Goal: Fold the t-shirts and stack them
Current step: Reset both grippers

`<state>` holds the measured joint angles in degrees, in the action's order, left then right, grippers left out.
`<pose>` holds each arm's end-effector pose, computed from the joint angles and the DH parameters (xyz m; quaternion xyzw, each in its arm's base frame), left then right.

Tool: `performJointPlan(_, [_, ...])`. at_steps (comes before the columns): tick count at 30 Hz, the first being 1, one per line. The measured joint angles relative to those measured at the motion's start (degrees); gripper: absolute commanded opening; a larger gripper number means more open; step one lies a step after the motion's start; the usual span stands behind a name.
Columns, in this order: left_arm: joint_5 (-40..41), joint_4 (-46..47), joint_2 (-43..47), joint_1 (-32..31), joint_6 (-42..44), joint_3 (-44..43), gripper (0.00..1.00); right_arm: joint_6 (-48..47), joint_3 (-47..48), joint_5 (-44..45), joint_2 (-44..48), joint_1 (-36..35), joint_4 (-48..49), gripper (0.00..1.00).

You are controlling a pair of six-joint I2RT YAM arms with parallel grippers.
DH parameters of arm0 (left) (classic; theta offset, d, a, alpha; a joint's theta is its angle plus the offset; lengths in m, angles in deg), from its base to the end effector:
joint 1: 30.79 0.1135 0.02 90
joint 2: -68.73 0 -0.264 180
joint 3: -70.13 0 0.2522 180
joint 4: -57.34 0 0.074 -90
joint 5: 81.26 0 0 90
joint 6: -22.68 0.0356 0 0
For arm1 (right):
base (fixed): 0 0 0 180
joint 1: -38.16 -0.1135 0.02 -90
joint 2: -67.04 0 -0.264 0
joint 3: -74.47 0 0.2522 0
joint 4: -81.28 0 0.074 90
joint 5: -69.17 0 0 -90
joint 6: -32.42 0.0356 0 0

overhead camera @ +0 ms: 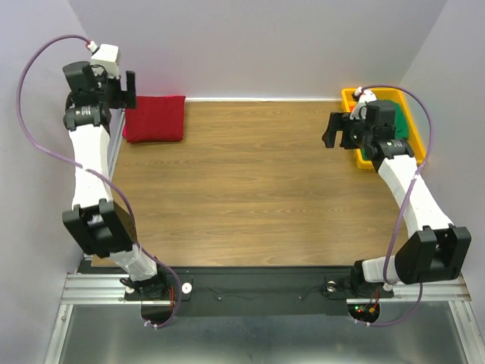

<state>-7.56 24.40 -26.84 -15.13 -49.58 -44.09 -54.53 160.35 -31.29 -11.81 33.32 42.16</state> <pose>0.3776 0.0955 0.4302 0.1012 0.7799 0.0674 0.6140 0.3099 0.0327 0.3455 -0.0577 0.8706 0.1127 0.4755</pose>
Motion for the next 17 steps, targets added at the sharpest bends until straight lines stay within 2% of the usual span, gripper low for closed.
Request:
performJointPlan(4, [0.0,-0.2,8.5,-6.0,1.0,5.5,0.99,1.0,-2.4,0.7,3.7,1.5,-0.1,1.0])
performJointPlan(7, [-0.1,-0.7,15.1,-12.3,1.7,16.6,0.99,2.0,-6.4,0.5,7.0,1.6,-0.4,1.0])
performJointPlan(12, [0.7,-0.8,19.4,-23.1,-0.1,34.0,0.99,2.5,-14.8,0.0,12.0,1.6,-2.0,1.0])
performJointPlan(17, [0.8,-1.8,22.6,-27.7,-3.0,44.9,0.99,1.8,-19.7,0.1,16.9,1.6,-3.4,1.0])
